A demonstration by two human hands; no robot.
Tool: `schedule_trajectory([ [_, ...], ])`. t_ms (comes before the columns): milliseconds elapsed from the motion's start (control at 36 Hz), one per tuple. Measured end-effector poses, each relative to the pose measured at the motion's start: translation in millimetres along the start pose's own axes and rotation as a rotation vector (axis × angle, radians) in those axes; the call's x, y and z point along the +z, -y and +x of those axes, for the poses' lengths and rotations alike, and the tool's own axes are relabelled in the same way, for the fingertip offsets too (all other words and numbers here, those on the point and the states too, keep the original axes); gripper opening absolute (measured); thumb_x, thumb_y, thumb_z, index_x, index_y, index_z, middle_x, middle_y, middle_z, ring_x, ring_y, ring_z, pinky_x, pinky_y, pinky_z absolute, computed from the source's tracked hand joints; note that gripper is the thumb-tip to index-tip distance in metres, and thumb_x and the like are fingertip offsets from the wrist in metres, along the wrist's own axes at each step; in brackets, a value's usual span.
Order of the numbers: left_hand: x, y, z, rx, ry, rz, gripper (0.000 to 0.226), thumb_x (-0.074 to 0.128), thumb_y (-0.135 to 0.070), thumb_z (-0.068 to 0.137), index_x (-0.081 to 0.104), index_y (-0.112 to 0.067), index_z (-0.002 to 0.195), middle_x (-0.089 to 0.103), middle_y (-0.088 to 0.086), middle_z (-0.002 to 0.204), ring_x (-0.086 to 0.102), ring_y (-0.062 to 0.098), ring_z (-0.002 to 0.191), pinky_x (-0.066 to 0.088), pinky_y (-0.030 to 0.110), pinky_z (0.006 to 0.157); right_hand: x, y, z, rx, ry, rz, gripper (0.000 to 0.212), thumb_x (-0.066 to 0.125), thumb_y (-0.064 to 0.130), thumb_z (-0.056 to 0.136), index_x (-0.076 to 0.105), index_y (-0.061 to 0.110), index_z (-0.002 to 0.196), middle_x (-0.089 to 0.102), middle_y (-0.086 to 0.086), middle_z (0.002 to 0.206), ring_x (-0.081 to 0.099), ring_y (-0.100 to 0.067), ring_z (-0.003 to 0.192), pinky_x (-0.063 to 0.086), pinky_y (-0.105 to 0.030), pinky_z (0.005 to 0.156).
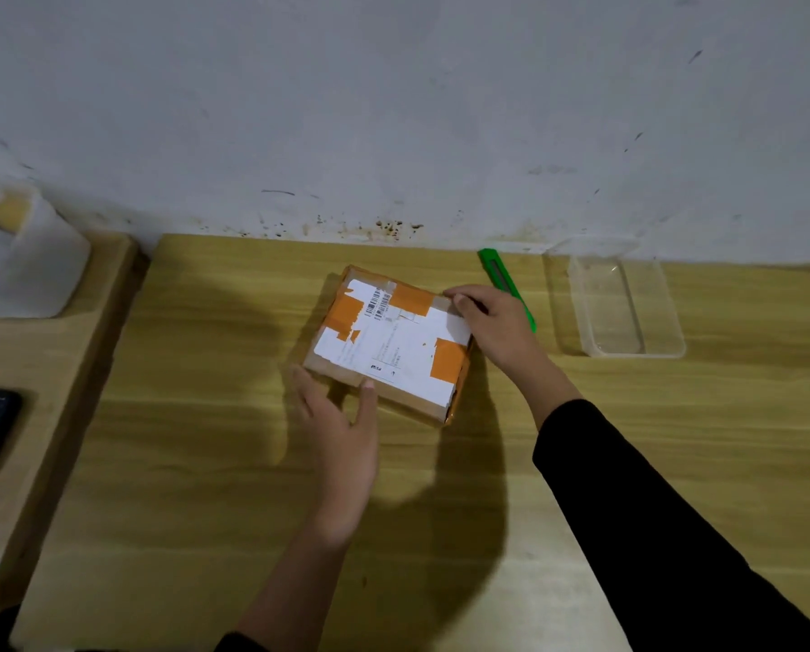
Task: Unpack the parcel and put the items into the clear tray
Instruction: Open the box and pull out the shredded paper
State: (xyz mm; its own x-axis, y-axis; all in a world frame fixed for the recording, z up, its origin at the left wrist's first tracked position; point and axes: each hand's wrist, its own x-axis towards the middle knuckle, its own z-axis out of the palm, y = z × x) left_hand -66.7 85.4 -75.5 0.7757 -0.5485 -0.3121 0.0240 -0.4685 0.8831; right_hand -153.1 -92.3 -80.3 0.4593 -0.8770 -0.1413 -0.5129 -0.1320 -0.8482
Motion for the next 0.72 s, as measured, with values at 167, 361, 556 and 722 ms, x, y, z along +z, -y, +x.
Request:
schedule_trajectory([
  [167, 3, 1, -1, -0.028, 0.134, -0.139, 0.071, 0.049, -0.021, 0.095, 0.004, -0.028, 0.148, 0.038, -0.007, 0.146, 0.039, 0.013, 0.132, 0.035, 0.036, 0.108, -5, -6, -30, 0.055, -0.055, 0.027, 0.021, 0.05, 0.01, 0.093, 0.068, 0.002, 0.099, 0.067, -0.013, 0.104, 0.057, -0.021, 0.094, 0.044, -0.028, 0.078],
  [361, -12, 3, 30, -0.039, 0.248, -0.098, 0.044, 0.046, -0.02, 0.097, 0.038, -0.03, 0.139, 0.054, -0.015, 0.121, 0.057, -0.004, 0.094, 0.047, 0.008, 0.063, 11, -31, -130, 0.11, -0.158, 0.156, 0.009, 0.064, 0.009, 0.084, 0.062, 0.018, 0.084, 0.067, -0.009, 0.088, 0.062, -0.024, 0.083, 0.049, -0.029, 0.076],
  [556, -2, -13, 22, 0.151, -0.077, 0.286, 0.036, 0.054, -0.029, 0.091, 0.058, -0.012, 0.123, 0.054, 0.006, 0.128, 0.05, 0.019, 0.115, 0.036, 0.021, 0.086, 15, -19, -161, 0.054, -0.231, 0.216, 0.011, 0.066, 0.009, 0.082, 0.059, 0.016, 0.077, 0.063, -0.001, 0.074, 0.055, -0.006, 0.066, 0.043, -0.01, 0.062],
  [722, 0, 7, -34, 0.085, -0.152, 0.253, 0.058, 0.053, -0.026, 0.092, 0.029, -0.009, 0.141, 0.029, 0.013, 0.145, 0.036, 0.025, 0.13, 0.032, 0.019, 0.088, -19, -18, -93, 0.001, -0.327, 0.12, 0.024, 0.054, 0.004, 0.088, 0.06, 0.005, 0.111, 0.061, -0.014, 0.112, 0.055, -0.015, 0.092, 0.039, 0.001, 0.069],
])
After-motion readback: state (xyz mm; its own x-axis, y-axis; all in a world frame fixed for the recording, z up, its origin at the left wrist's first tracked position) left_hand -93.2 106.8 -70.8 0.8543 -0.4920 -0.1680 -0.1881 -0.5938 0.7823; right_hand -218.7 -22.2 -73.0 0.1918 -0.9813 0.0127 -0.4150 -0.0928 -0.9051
